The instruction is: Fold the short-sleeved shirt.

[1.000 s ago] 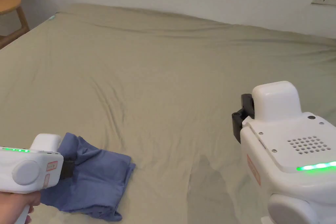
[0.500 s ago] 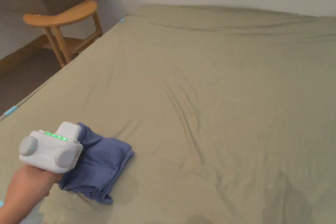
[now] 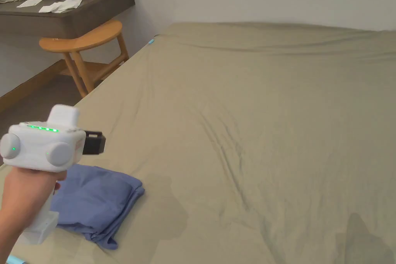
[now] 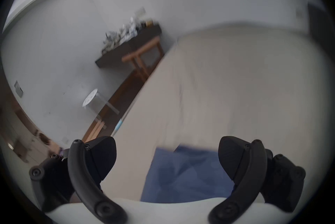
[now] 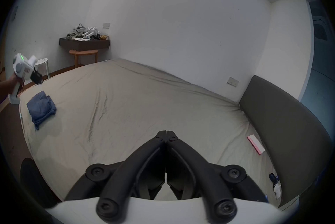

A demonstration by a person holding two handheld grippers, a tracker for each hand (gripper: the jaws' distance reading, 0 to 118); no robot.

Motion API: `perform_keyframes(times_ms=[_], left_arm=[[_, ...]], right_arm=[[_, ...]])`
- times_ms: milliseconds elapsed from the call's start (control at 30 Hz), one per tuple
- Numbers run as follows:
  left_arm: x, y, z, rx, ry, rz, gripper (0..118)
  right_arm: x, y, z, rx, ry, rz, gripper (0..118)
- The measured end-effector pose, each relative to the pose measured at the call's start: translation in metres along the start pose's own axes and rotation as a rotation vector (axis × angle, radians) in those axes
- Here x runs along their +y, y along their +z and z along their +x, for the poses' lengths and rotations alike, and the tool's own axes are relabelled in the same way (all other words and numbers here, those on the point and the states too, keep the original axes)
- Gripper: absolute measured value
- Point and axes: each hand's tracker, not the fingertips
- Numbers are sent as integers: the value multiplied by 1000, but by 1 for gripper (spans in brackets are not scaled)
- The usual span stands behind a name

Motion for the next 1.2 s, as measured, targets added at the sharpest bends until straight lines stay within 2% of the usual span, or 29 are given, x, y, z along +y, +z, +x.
perform_keyframes(times_ms=[233,300,400,467,500,633,700,800,900,1000,1100,1200], left_arm=[[69,186,66,-205,288,479,112],[73,236,98,-257,315,574,112],[78,288,146,-283,271,631,112],[79,310,175,-320,231,645,106],[75,322,188,-348,245,680,97],[57,354,233,-387,235,712,28],[50,365,252,-403,175,736,0],[33,380,280,-354,84,789,0],[15,387,298,-440,-2,776,0],[1,387,309,-375,-77,740,0],[-2,380,304,-450,41,679,0],[-5,383,308,-417,53,690,0]], right_arm=[[29,49,52,-71,-26,153,2],[37,68,63,-108,-1,202,2],[45,89,78,-140,10,265,2],[47,106,88,-154,-7,289,2],[46,111,91,-158,-19,300,2],[37,133,100,-175,-27,327,2],[30,139,101,-179,-19,336,2],[17,144,100,-181,-15,348,2],[0,149,98,-178,-33,362,2],[-14,151,93,-184,-36,356,2],[-23,150,92,-187,-42,341,2],[-26,149,91,-173,-70,333,2]])
